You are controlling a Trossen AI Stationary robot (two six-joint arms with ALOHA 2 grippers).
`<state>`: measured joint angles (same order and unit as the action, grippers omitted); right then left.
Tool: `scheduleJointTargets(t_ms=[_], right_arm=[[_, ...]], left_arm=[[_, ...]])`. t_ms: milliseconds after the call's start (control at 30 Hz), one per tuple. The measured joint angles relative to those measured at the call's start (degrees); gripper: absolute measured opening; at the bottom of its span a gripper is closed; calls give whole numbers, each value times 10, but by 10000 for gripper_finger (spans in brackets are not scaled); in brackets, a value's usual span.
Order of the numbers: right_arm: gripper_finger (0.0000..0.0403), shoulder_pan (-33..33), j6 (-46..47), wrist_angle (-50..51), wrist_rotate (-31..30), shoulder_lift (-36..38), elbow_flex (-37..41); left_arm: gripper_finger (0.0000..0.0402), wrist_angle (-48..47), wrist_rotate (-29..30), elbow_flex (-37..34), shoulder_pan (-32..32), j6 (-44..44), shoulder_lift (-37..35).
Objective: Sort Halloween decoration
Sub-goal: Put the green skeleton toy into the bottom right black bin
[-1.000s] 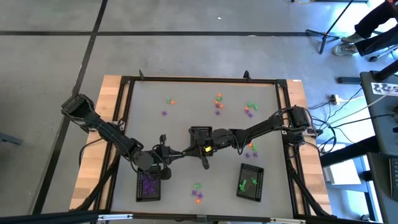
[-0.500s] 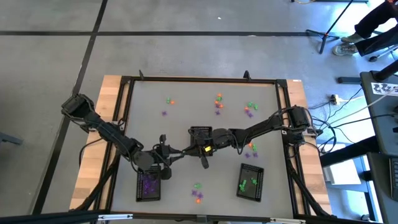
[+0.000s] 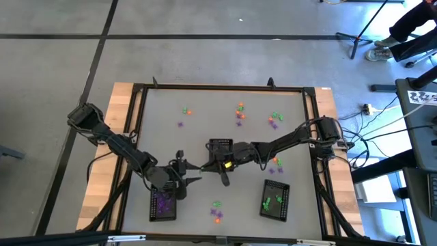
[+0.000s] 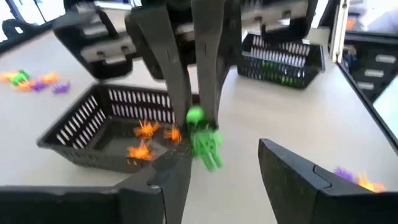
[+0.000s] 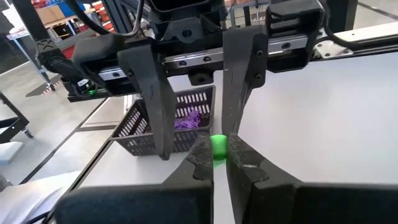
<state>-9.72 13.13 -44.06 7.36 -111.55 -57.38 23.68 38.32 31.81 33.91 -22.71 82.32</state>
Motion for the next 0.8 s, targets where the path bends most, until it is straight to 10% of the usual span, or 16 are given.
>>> scheduleJointTargets(t_ms=[467,800], right_arm=[[10,0,0,40,59,14,1],[10,-33,-27,387,42,154,0]], left_arm=[[174,-24,-35,0,0,-24,0],[174,-47,-33,0,-16,-24,-33]])
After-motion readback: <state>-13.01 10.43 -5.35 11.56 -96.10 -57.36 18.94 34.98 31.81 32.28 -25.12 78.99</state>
